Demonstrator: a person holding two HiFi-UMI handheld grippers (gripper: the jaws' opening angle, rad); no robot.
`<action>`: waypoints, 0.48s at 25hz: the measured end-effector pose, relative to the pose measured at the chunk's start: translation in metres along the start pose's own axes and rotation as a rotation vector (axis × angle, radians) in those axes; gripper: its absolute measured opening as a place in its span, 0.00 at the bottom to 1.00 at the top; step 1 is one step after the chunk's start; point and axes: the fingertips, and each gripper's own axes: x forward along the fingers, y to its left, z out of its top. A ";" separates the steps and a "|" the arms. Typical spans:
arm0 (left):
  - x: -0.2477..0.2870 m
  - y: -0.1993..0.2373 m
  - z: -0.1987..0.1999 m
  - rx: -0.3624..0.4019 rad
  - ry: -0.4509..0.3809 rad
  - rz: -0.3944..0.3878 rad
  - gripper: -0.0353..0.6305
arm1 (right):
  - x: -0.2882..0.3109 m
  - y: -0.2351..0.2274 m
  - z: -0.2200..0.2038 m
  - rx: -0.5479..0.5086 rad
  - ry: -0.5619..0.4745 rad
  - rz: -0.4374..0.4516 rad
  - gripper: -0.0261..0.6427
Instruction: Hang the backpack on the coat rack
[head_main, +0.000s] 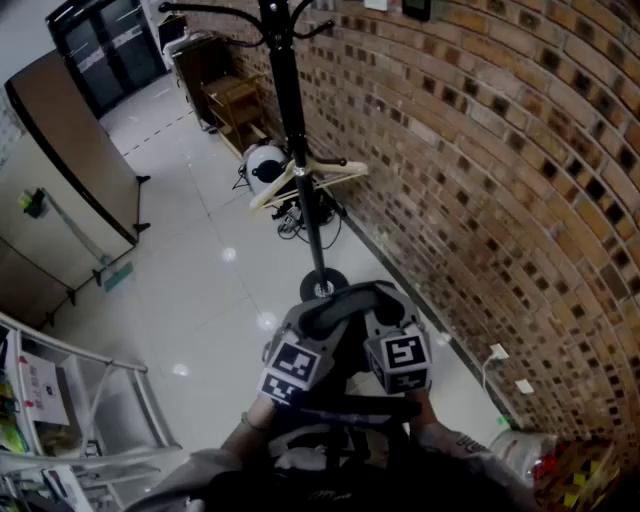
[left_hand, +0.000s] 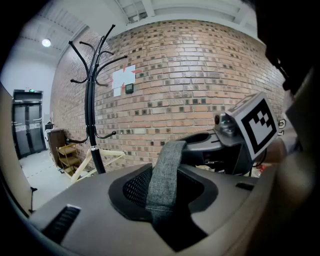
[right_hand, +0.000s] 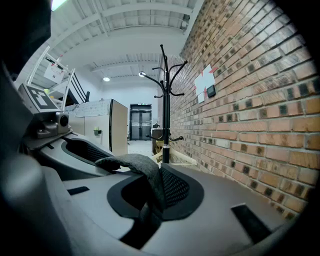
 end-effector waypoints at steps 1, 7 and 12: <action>0.004 0.004 0.001 -0.003 -0.003 -0.001 0.26 | 0.004 -0.003 0.001 -0.002 0.006 0.001 0.10; 0.028 0.030 0.008 -0.017 -0.014 -0.012 0.26 | 0.036 -0.018 0.005 0.001 0.025 -0.007 0.10; 0.053 0.059 0.022 -0.019 -0.020 -0.027 0.26 | 0.068 -0.038 0.014 0.004 0.034 -0.023 0.10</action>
